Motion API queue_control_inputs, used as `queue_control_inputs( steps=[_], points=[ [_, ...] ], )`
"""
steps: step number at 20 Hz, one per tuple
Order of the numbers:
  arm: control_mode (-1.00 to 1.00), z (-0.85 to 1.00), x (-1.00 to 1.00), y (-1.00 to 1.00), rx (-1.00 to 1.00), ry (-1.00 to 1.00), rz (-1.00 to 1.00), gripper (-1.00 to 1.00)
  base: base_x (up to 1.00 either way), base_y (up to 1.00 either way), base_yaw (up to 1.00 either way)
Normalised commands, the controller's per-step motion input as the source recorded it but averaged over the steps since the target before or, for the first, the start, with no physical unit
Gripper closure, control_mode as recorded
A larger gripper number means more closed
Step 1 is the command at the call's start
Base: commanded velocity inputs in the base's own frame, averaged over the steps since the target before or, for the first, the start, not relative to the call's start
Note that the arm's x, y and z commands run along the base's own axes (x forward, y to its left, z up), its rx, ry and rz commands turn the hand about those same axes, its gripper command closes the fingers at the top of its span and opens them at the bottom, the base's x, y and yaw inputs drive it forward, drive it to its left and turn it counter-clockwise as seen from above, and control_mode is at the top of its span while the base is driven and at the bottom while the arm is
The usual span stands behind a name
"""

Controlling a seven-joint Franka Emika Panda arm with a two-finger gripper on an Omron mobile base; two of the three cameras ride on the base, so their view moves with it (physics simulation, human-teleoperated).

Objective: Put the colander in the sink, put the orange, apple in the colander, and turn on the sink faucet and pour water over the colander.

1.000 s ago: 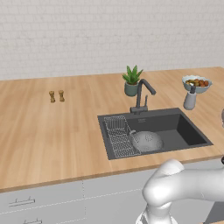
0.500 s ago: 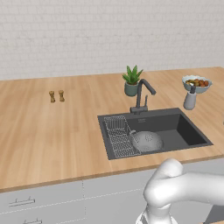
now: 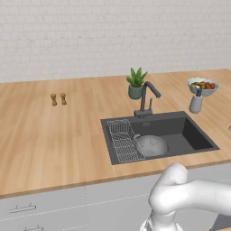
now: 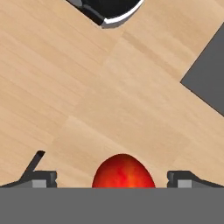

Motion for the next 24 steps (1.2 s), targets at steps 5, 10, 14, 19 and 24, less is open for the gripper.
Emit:
queue_control_inputs(
  steps=[5, 10, 14, 19, 24],
  points=[
    [-1.00, -0.25, 0.14, -0.09, 0.00, -0.07, 0.07, -1.00, 0.00, 0.00, 0.00],
    [-1.00, -0.36, 0.24, -0.01, -0.02, -0.06, 0.07, -1.00, 0.00, 0.00, 0.00],
    [-1.00, -0.42, 0.27, 0.00, -0.05, -0.07, 0.06, -1.00, 0.00, 0.00, 0.00],
    [-1.00, -0.53, 0.16, -0.08, -0.05, -0.04, 0.05, 1.00, 0.00, 0.00, 0.00],
    [-1.00, -0.45, 0.00, -0.06, 0.00, 0.03, 0.06, 1.00, 0.00, 0.00, 0.00]
  ],
)
